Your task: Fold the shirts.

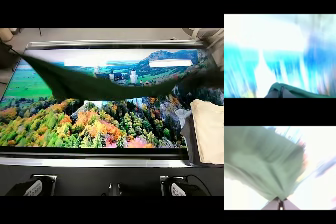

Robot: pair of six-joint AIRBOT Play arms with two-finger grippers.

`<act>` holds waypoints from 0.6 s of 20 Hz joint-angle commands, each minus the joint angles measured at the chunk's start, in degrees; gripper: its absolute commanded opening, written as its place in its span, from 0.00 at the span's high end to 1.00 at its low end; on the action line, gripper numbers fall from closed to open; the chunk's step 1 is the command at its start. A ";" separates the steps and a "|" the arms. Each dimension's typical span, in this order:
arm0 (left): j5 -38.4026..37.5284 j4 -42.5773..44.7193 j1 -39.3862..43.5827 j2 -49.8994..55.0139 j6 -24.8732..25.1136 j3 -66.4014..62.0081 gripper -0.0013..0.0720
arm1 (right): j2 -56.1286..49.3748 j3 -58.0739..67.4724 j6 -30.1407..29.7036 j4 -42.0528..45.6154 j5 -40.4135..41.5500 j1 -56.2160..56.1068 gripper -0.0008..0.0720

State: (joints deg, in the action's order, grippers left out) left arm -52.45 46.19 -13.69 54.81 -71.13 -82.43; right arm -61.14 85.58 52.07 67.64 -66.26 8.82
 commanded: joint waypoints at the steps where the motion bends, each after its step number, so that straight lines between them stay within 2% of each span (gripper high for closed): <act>1: 8.33 9.53 -6.78 -13.62 -6.45 -15.08 0.95 | 12.85 20.72 6.19 13.49 12.15 0.02 0.96; 3: 8.35 13.09 -9.29 -19.08 -11.28 -15.61 0.95 | 17.53 24.55 6.84 14.60 13.55 0.02 0.96; 5: 5.68 14.08 -9.44 -21.90 -13.42 -15.63 0.95 | 20.13 24.57 6.84 14.43 12.26 0.02 0.96; 8: 3.19 14.43 -9.44 -22.75 -13.40 -15.63 0.95 | 20.90 24.59 6.82 14.93 9.49 0.02 0.96; 12: -4.20 14.32 -9.44 -20.68 -13.51 -15.63 0.95 | 19.71 24.59 6.78 15.58 5.90 0.02 0.96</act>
State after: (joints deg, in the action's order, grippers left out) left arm -51.66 59.79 -22.87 33.71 -83.88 -97.71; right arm -41.50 109.58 58.54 82.00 -58.43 8.82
